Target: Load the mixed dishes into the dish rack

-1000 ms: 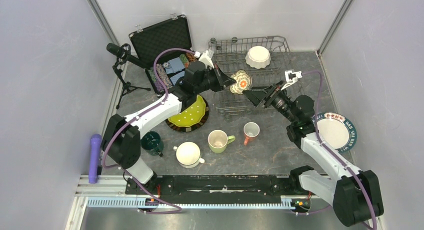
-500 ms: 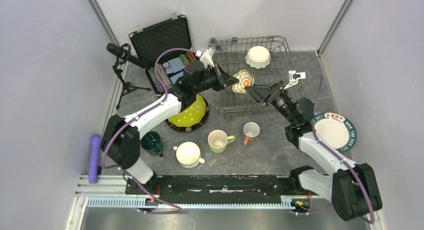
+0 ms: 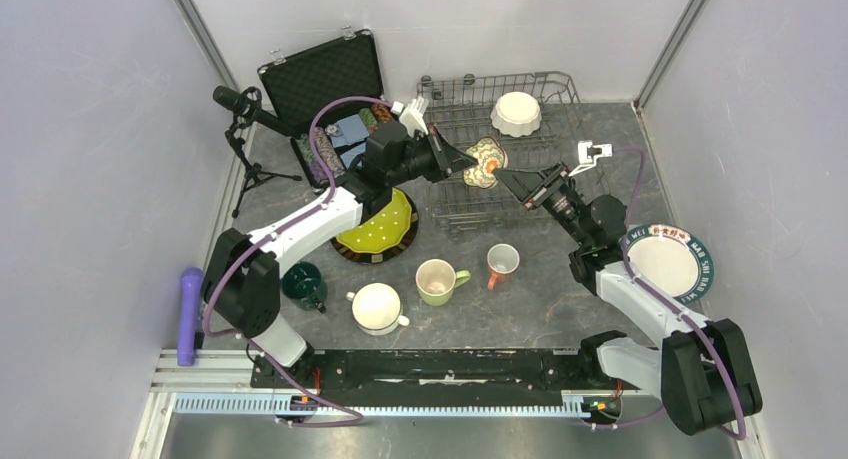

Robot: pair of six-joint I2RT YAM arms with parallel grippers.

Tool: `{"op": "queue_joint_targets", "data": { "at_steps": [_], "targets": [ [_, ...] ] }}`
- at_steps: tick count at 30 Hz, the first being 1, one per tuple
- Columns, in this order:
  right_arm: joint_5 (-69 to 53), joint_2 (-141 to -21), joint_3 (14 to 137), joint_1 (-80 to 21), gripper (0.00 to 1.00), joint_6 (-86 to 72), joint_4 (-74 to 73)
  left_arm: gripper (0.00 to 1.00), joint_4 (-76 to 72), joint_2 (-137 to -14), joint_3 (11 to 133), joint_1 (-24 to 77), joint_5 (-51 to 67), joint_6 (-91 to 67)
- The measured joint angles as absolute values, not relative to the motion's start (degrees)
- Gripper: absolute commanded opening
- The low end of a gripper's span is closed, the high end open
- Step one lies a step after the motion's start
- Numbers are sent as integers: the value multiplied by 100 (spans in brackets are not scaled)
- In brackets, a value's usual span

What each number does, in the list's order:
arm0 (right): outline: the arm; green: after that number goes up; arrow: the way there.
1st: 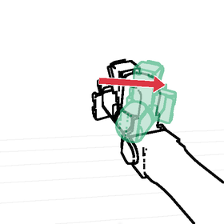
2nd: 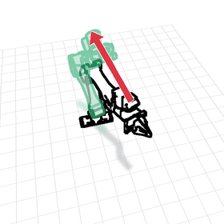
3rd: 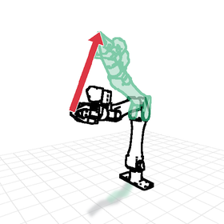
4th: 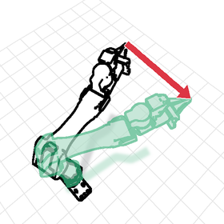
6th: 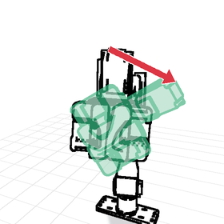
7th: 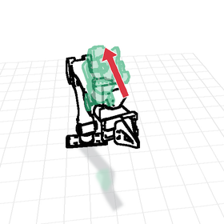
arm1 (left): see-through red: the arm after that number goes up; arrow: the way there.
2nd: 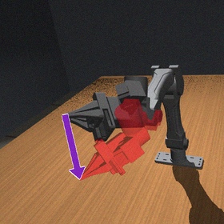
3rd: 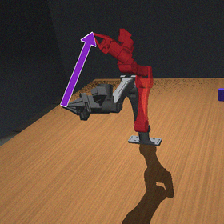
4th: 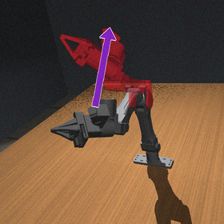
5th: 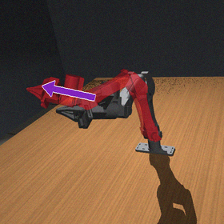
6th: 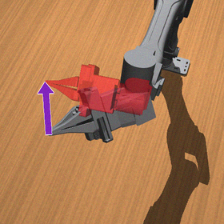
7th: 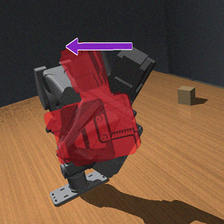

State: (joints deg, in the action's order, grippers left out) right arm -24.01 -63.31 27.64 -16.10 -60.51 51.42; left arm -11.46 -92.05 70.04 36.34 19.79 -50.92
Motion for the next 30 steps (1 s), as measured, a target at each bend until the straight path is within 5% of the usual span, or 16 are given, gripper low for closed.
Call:
{"op": "queue_joint_targets", "data": {
  "at_steps": [3, 12, 30],
  "targets": [
    [-2379, -6311, 2790, -1610, 0, -6018, 5048, 37, -1127, -9207, 6987, 3623, 1973, -5096],
    [-1734, -6241, 3607, -1496, 0, -4978, 3052, 88, -819, -9172, 7063, 3559, 1750, -4880],
    [2781, -8591, 7741, -1876, 0, -1002, -2814, 95, 1011, -8121, 6912, 3422, 228, -4029]
  ]
}}
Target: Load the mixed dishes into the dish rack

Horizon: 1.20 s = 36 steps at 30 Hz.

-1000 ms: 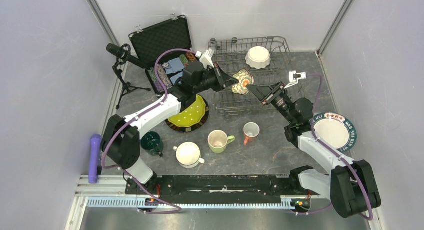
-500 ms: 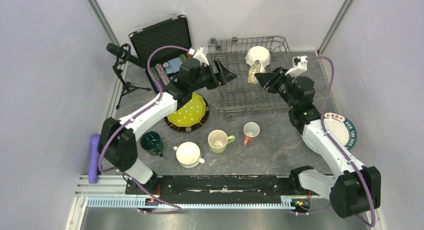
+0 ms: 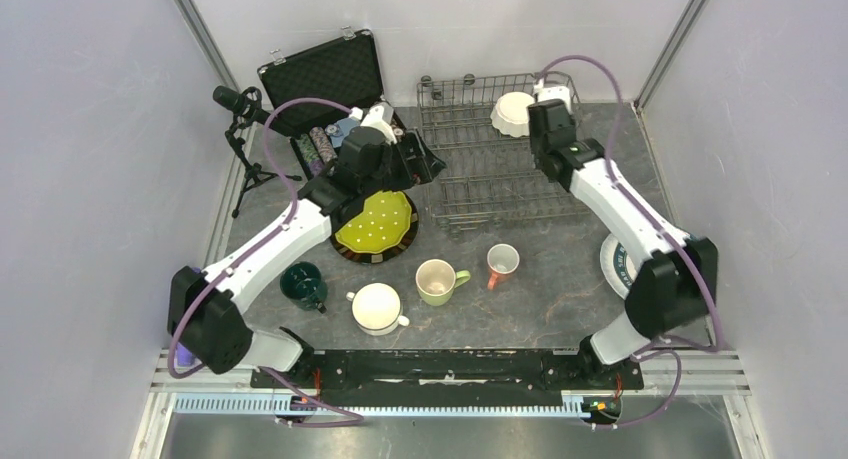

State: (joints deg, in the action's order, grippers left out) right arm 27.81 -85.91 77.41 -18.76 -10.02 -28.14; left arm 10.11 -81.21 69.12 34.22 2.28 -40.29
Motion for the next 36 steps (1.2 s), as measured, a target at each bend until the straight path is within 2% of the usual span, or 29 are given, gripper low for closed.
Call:
{"op": "queue_joint_targets", "data": {
  "at_steps": [4, 14, 28, 30, 32, 33, 34, 35, 36],
  "targets": [
    [3555, -9456, 8066, -2112, 0, -718, -3590, 96, 1413, -7712, 6648, 3426, -91, -3918],
    [4615, -10193, 8221, -2139, 0, -480, -4257, 96, 1970, -6965, 6482, 3426, -412, -3577],
    [4755, -11187, 8270, -2139, 0, -440, -3972, 100, 2469, -6316, 6119, 3426, -458, -3286],
    [4700, -11262, 8259, -2139, 2, -440, -3863, 100, 2438, -6243, 6014, 3426, -368, -3288],
    [4626, -11286, 8200, -2139, 14, -443, -3726, 100, 2423, -6222, 5959, 3426, -259, -3288],
    [4602, -11295, 8171, -2139, 37, -443, -3675, 100, 2427, -6226, 5959, 3426, -233, -3288],
    [4578, -11312, 8149, -2139, 71, -440, -3642, 100, 2425, -6226, 5959, 3426, -202, -3288],
    [4545, -11334, 8136, -2139, 83, -434, -3612, 100, 2425, -6224, 5959, 3426, -178, -3286],
    [4530, -11349, 8123, -2141, 91, -449, -3564, 100, 2423, -6224, 5959, 3426, -156, -3286]
  ]
}}
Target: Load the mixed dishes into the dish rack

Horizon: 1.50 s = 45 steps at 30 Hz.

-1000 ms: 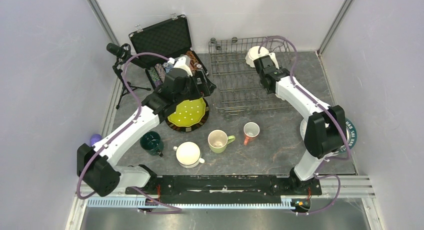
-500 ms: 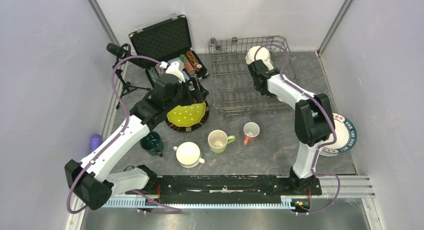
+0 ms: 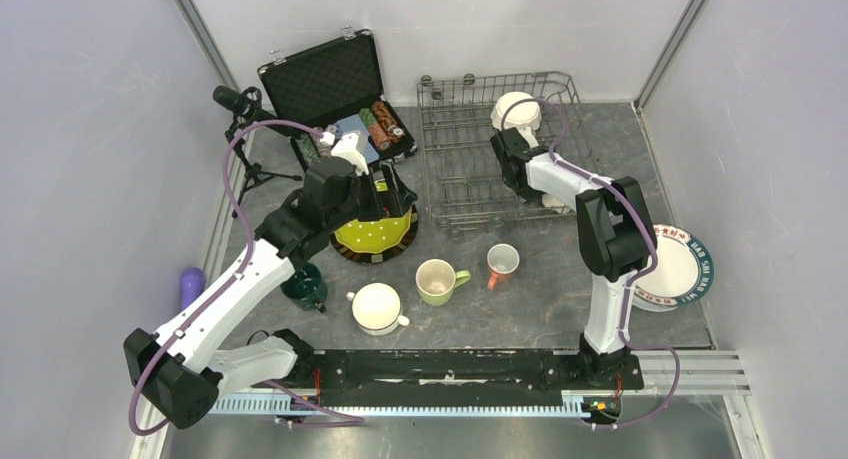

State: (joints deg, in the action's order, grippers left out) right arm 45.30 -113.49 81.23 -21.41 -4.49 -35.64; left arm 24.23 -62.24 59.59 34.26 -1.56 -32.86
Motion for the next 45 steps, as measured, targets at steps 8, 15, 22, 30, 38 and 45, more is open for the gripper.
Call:
{"op": "queue_joint_targets", "data": {
  "at_steps": [8, 15, 22, 30, 38, 45],
  "targets": [
    [3999, -11340, 7832, -2139, 98, -427, -3361, 100, 2429, -6184, 5959, 3426, -119, -3218],
    [3190, -10766, 7826, -2128, 98, -421, -3306, 100, 2429, -6143, 5959, 3426, -102, -3203],
    [2648, -9367, 7463, -2112, 98, -467, -2971, 100, 2416, -6134, 5931, 3426, -67, -3194],
    [1374, -7061, 5758, -327, 94, -1306, -2359, 100, 2399, -6027, 5588, 3426, 355, -3192],
    [906, -5074, 4589, 1789, 91, -1824, -2462, 100, 2541, -5658, 5332, 3426, 648, -3072],
    [906, -4416, 3649, 3017, 84, -2102, -2877, 99, 2576, -5520, 5205, 3428, 1076, -3068]
  ]
}}
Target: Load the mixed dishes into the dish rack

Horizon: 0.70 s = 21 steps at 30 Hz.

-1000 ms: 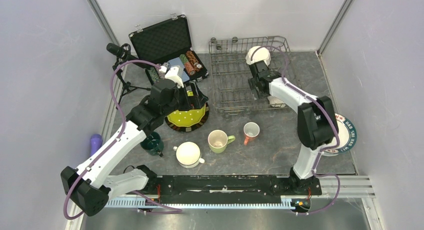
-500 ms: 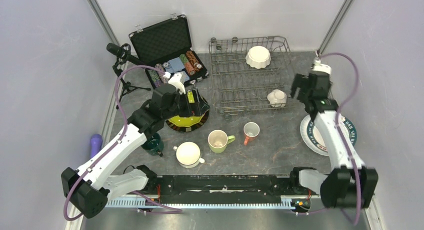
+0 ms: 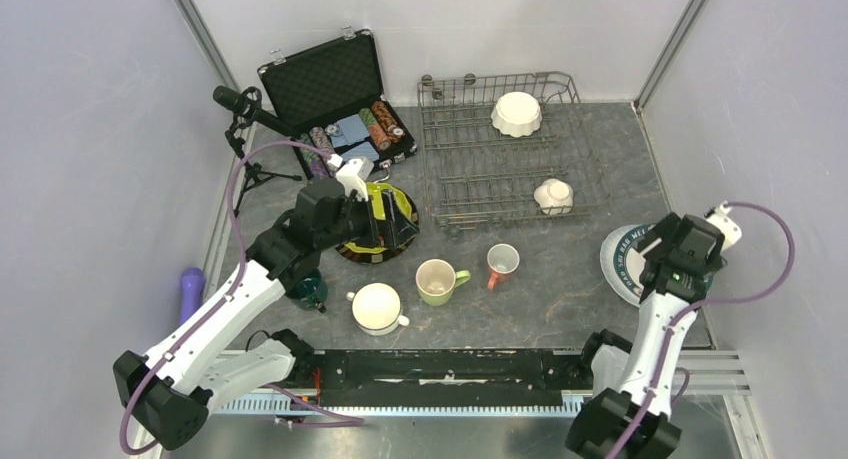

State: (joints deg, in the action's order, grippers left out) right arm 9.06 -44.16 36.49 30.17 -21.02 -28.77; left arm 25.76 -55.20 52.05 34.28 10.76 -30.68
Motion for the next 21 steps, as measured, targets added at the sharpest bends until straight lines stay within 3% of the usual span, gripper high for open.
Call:
{"op": "queue_joint_targets", "data": {
  "at_steps": [10, 21],
  "targets": [
    [329, -4104, 2473, 4451, 79, -2322, -2895, 99, 2604, -5450, 5168, 3848, 1267, -3055],
    [257, -3765, 2331, 4731, 82, -2401, -2880, 100, 2604, -5415, 5118, 3964, 1262, -3033]
  ]
}}
